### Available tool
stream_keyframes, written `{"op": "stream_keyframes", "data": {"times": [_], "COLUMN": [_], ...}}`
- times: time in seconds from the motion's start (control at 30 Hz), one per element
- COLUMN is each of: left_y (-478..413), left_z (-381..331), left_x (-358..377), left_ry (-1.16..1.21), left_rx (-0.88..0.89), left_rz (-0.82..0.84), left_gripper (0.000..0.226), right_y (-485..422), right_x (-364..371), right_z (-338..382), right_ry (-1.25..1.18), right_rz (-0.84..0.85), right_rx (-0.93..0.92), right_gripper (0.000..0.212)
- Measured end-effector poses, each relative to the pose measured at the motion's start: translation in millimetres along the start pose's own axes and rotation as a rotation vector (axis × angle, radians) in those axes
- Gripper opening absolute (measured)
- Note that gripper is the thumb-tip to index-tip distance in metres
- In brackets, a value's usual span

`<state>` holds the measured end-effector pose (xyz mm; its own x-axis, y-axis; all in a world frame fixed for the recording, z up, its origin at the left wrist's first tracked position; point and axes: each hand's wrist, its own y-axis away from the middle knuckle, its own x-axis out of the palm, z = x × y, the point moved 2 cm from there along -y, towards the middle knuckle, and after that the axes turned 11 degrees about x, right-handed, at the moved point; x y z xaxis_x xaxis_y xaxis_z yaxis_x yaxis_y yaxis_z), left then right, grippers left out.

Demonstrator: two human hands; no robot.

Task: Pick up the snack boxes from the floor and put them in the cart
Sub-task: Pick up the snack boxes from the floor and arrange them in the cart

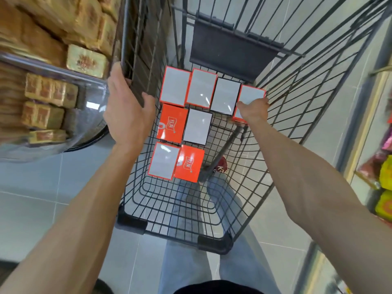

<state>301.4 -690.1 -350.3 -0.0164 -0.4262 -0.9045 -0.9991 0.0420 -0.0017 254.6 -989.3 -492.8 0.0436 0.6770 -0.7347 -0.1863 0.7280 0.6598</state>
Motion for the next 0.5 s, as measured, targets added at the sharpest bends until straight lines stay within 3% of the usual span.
{"op": "stream_keyframes", "data": {"times": [0.17, 0.3, 0.5], "left_y": [-1.7, -7.0, 10.8], "left_z": [-5.9, -11.4, -53.8], "left_x": [-5.2, -10.7, -24.9], "left_ry": [0.031, 0.061, -0.018], "left_rx": [-0.041, -0.073, 0.008], "left_rz": [0.043, 0.143, 0.161], "left_gripper": [0.069, 0.075, 0.089], "right_y": [19.5, 43.3, 86.6], "right_x": [-21.2, -44.9, -106.1], "right_z": [2.2, 6.9, 10.5], "right_ry": [0.043, 0.048, 0.139], "right_rz": [0.014, 0.167, 0.191], "right_rx": [-0.097, -0.168, -0.352], "right_gripper": [0.093, 0.09, 0.066]}}
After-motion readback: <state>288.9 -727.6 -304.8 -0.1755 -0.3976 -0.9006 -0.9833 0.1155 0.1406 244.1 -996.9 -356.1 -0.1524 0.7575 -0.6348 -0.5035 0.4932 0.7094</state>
